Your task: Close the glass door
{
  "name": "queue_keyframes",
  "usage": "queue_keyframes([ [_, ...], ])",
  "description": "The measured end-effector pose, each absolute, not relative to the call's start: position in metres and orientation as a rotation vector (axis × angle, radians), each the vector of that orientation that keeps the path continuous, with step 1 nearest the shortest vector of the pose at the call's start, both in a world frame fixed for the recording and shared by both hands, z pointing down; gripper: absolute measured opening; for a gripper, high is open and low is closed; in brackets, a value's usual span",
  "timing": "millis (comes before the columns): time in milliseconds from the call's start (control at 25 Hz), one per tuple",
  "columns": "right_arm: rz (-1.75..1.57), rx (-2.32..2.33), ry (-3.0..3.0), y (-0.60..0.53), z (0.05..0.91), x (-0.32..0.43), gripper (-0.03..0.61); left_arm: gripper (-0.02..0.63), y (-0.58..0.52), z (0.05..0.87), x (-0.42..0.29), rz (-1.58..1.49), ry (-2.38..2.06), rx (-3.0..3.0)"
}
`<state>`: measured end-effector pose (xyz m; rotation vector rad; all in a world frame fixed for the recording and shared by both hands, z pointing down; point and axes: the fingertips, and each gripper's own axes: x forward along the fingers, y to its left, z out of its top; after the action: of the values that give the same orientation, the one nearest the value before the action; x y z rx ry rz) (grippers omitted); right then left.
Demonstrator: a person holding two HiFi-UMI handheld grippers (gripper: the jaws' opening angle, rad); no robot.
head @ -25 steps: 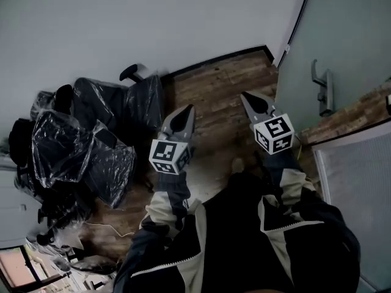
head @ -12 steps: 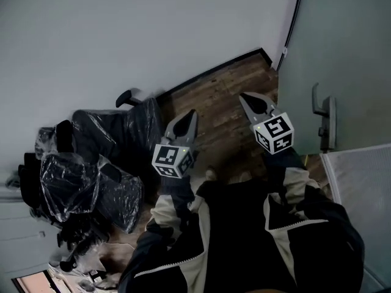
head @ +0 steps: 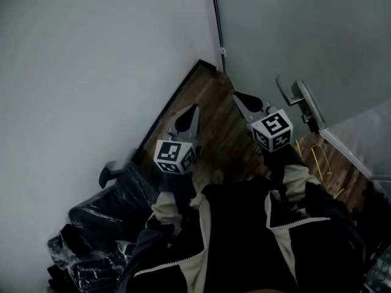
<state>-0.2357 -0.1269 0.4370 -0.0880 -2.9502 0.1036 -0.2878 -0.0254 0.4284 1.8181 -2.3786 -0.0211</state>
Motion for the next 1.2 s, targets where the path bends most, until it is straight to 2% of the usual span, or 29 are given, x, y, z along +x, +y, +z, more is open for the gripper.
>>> queue_keyframes([
  [280, 0.107, 0.453, -2.957, -0.18, 0.425, -0.186, 0.006, 0.003, -0.112, 0.41, -0.268, 0.01, -2.049, 2.264],
  [640, 0.072, 0.98, -2.82, -0.209, 0.418, -0.077, 0.005, 0.003, -0.155, 0.416, -0.185, -0.002, -1.634, 2.563],
  [960, 0.057, 1.08, -2.728, -0.216, 0.429, -0.052, 0.006, 0.003, -0.165, 0.414, -0.15, 0.02, -1.518, 2.639],
  [1080, -0.078, 1.096, -2.64, -0.218, 0.431, -0.053, 0.01, 0.003, -0.167, 0.413, -0.149, 0.017, -1.515, 2.64],
  [1120, -0.182, 1.097, -2.577, -0.22, 0.431, -0.054, 0.041, 0.003, -0.167, 0.413, -0.151, 0.013, -1.515, 2.637],
  [1200, -0.455, 1.055, -2.381, -0.224, 0.434, -0.061, 0.155, 0.003, -0.169, 0.414, -0.152, 0.008, -1.508, 2.639],
])
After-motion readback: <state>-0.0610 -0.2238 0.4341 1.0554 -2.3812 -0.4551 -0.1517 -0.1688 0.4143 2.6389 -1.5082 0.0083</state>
